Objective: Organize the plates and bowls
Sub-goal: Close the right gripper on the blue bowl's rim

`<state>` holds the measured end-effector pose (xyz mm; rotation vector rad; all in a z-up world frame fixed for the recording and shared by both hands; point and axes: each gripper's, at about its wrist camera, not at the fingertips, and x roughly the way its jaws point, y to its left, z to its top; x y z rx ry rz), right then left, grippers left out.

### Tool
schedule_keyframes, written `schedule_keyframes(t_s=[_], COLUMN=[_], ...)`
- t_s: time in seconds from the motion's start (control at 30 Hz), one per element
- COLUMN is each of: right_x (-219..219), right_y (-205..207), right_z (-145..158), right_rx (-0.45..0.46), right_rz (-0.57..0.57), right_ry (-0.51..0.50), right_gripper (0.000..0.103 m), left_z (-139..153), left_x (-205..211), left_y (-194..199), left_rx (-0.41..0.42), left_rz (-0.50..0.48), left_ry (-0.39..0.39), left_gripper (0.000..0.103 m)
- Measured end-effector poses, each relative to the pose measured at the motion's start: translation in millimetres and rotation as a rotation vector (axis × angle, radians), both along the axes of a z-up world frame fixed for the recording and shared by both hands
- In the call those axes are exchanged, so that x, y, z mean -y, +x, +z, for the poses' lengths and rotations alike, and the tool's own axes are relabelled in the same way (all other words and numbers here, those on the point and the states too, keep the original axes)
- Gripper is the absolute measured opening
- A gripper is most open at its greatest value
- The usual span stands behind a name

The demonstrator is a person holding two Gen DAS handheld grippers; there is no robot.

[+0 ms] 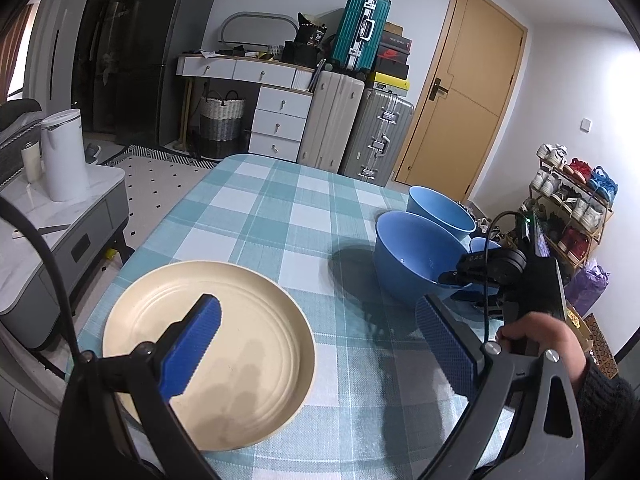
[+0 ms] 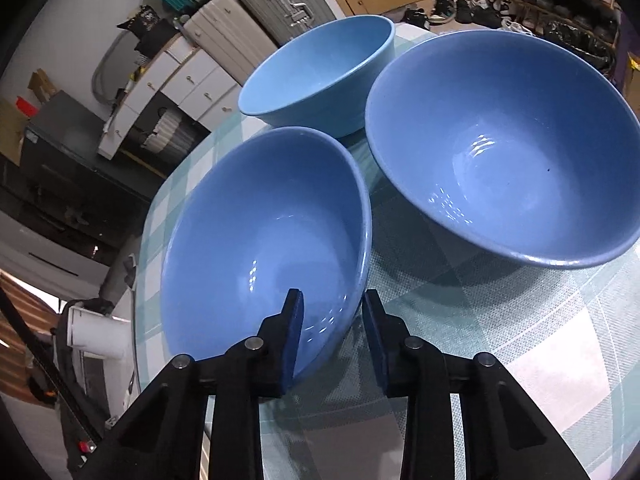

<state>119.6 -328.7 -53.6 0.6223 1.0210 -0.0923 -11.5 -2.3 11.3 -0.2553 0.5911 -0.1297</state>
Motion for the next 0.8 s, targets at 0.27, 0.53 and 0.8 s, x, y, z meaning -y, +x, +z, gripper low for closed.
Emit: schedule_keyframes(t_s=[0.27, 0.53, 0.8], right_x=[-8, -13, -17], right_y=[6, -4, -20], right_z=[2, 7, 9], right_rx=[-0.017, -0.032, -0.074], right_rz=[0.030, 0.077, 0.160], right_ry=[-0.027, -0.055, -0.104], right_gripper=[0.024, 0.016, 0.016], left_z=[-1, -2, -4], left_x=[-2, -8, -12], left_y=[0, 3, 6], left_rx=[-0.011, -0.018, -0.029], left_rz=[-0.005, 0.006, 0.019], left_ry=[-0.008, -0.024, -0.027], left_gripper=[0.099, 0.099, 0.099])
